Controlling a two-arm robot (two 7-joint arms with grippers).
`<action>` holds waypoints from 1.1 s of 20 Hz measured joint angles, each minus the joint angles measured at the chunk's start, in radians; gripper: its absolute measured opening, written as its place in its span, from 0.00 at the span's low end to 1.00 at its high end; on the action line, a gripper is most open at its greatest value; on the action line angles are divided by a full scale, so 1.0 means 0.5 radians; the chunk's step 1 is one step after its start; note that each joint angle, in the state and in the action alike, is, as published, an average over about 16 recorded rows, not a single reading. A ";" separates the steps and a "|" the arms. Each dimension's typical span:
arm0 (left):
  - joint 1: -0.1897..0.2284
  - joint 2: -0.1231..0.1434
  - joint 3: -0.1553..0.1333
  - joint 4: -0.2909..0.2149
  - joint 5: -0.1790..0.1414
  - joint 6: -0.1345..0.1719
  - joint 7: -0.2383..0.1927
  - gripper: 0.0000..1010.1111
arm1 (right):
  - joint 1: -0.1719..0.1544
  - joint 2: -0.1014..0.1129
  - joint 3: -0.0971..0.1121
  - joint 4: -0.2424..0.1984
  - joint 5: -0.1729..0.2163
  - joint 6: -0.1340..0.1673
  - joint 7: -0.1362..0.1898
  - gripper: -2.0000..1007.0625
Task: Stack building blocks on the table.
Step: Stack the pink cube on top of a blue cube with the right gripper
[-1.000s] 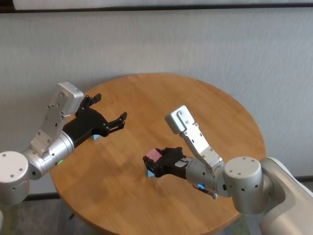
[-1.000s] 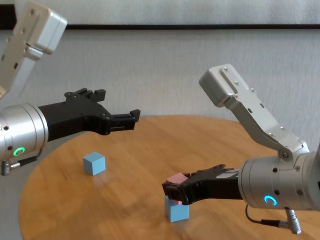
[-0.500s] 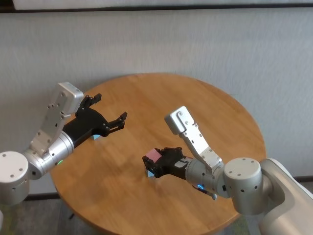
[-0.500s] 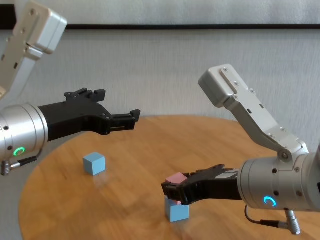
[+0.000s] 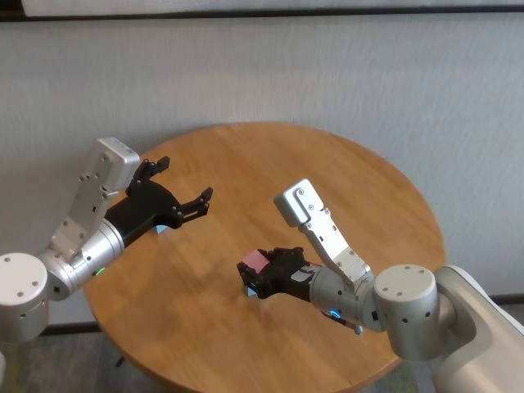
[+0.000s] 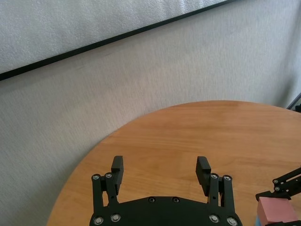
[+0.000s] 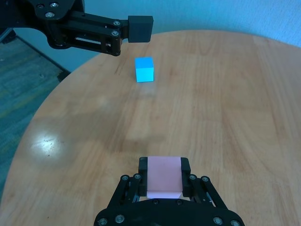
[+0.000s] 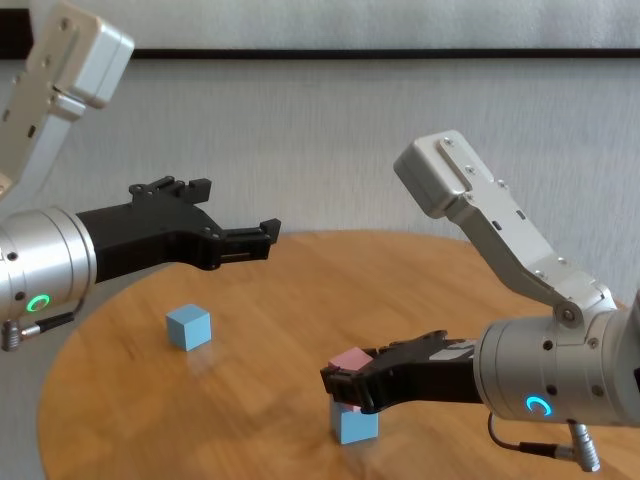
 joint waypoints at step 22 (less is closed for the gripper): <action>0.000 0.000 0.000 0.000 0.000 0.000 0.000 0.99 | -0.011 -0.014 0.017 0.000 -0.015 0.010 0.014 0.36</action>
